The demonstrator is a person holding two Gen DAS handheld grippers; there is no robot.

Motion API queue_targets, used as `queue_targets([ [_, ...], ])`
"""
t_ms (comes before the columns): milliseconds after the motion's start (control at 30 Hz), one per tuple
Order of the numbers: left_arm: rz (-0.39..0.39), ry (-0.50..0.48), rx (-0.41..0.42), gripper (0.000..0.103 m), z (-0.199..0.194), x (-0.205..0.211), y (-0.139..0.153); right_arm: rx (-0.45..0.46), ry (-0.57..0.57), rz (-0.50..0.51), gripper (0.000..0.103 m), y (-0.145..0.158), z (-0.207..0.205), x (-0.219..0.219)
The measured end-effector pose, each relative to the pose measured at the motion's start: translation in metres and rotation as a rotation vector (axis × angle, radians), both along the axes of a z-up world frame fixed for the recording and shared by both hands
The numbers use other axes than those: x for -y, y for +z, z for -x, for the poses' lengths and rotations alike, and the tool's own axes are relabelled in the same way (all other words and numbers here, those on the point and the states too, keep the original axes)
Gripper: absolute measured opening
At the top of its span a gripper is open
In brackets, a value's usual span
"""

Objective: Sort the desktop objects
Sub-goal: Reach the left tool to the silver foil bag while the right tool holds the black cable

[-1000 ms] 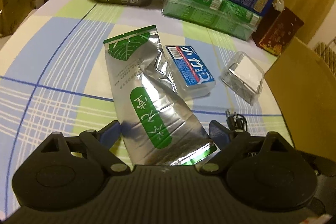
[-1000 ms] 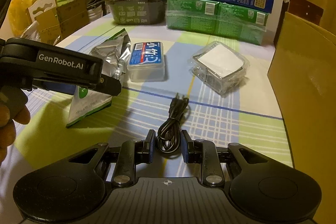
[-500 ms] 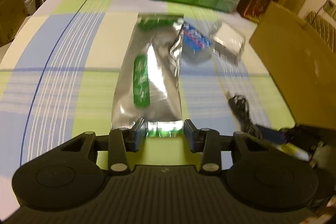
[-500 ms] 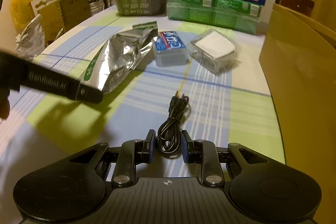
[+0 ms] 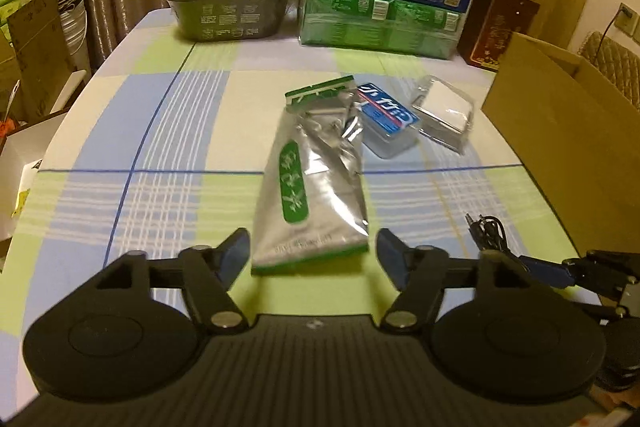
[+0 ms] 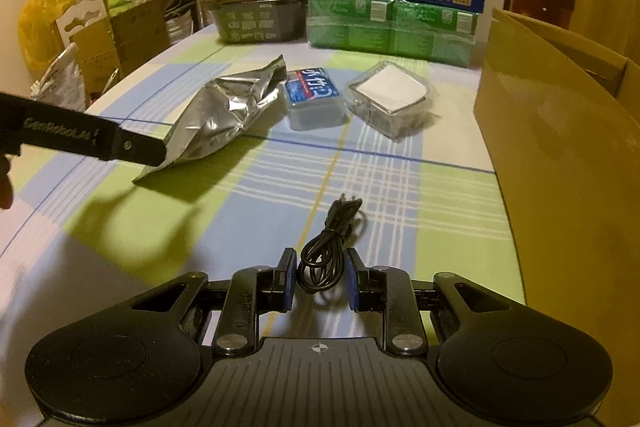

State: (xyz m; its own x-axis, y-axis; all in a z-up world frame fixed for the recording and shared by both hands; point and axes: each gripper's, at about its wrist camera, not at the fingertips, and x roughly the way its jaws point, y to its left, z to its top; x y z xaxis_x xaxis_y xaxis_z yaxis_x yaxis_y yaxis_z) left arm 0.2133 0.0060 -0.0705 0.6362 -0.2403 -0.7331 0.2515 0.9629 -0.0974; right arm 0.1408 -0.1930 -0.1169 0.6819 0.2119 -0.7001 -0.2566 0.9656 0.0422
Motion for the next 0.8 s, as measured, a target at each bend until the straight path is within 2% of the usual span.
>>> queue_targets([
  [67,-0.006,-0.015,-0.010,0.078,-0.009,0.000,-0.003,0.000,0.004,-0.003,0.022,-0.003,-0.007,-0.003],
  [267,-0.033,-0.036,-0.036,0.087,-0.032,0.002,-0.017,0.009,0.025,-0.007,0.022,-0.009,-0.033,-0.013],
  [367,-0.025,-0.036,-0.046,0.088,-0.044,-0.001,-0.021,0.009,0.032,-0.005,0.022,-0.012,-0.044,-0.015],
  [633,0.011,-0.054,-0.088,0.088,-0.069,0.000,-0.031,0.020,0.045,0.007,0.022,-0.016,-0.056,-0.020],
  [733,0.019,-0.067,-0.114,0.083,-0.075,0.004,-0.034,0.025,0.053,0.019,0.022,-0.016,-0.056,-0.022],
  [800,0.025,-0.068,-0.126,0.074,-0.077,0.005,-0.035,0.026,0.057,0.027,0.022,-0.016,-0.056,-0.023],
])
